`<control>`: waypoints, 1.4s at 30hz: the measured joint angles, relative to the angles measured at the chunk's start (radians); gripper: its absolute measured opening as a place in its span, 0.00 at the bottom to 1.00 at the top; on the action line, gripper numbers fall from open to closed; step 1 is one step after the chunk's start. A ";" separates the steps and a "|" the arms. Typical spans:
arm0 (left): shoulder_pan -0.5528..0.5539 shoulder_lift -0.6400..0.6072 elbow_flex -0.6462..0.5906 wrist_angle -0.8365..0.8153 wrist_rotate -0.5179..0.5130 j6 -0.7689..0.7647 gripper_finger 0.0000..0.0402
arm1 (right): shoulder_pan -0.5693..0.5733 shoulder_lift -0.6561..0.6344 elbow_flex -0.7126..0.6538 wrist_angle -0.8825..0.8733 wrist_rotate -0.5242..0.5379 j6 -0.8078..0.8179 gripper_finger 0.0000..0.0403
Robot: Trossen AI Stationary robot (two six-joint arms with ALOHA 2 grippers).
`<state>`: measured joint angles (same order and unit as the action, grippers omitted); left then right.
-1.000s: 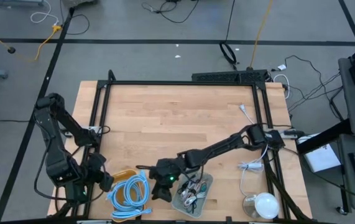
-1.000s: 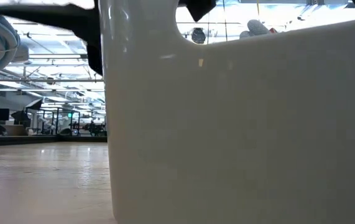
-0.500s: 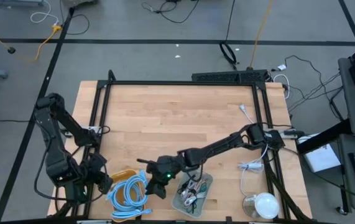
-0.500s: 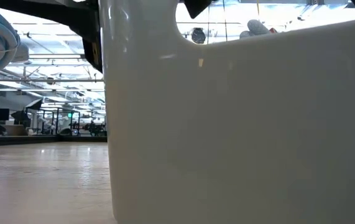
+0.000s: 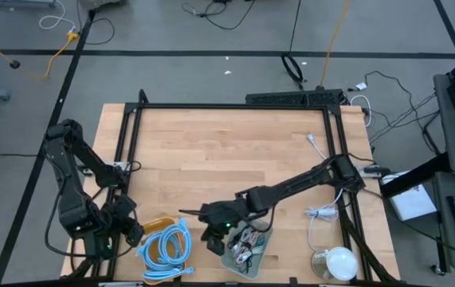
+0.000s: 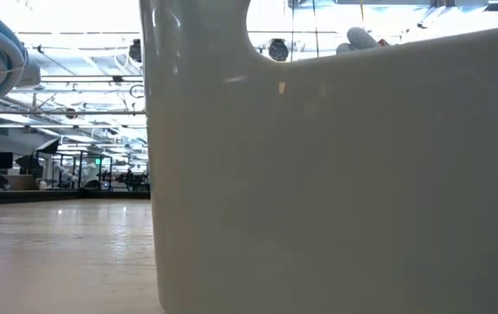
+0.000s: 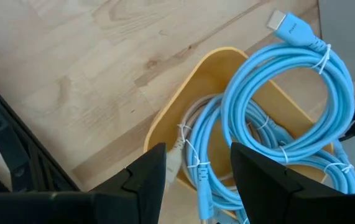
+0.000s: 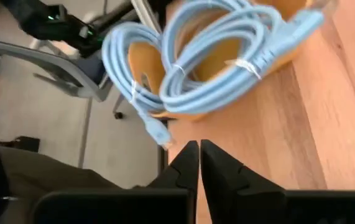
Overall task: Sort cables
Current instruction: Put the blue HDMI cable into the yellow bin
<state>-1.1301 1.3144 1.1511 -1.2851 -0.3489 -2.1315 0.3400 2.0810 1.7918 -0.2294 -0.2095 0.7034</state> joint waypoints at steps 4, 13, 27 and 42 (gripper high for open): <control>0.000 0.000 0.000 0.000 0.000 0.005 0.45 | 0.004 0.036 0.001 0.033 -0.026 0.017 0.00; 0.000 0.000 0.000 0.013 0.008 0.000 0.45 | -0.027 0.057 0.000 0.056 -0.002 0.013 0.00; 0.000 0.000 0.000 0.006 0.011 0.007 0.45 | -0.052 0.143 -0.001 0.157 -0.079 0.077 0.00; 0.000 0.000 0.000 0.005 0.011 0.005 0.45 | -0.052 0.155 0.048 0.214 -0.088 0.101 0.00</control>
<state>-1.1301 1.3144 1.1507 -1.2797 -0.3378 -2.1268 0.2878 2.2361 1.8396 -0.0151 -0.2971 0.8046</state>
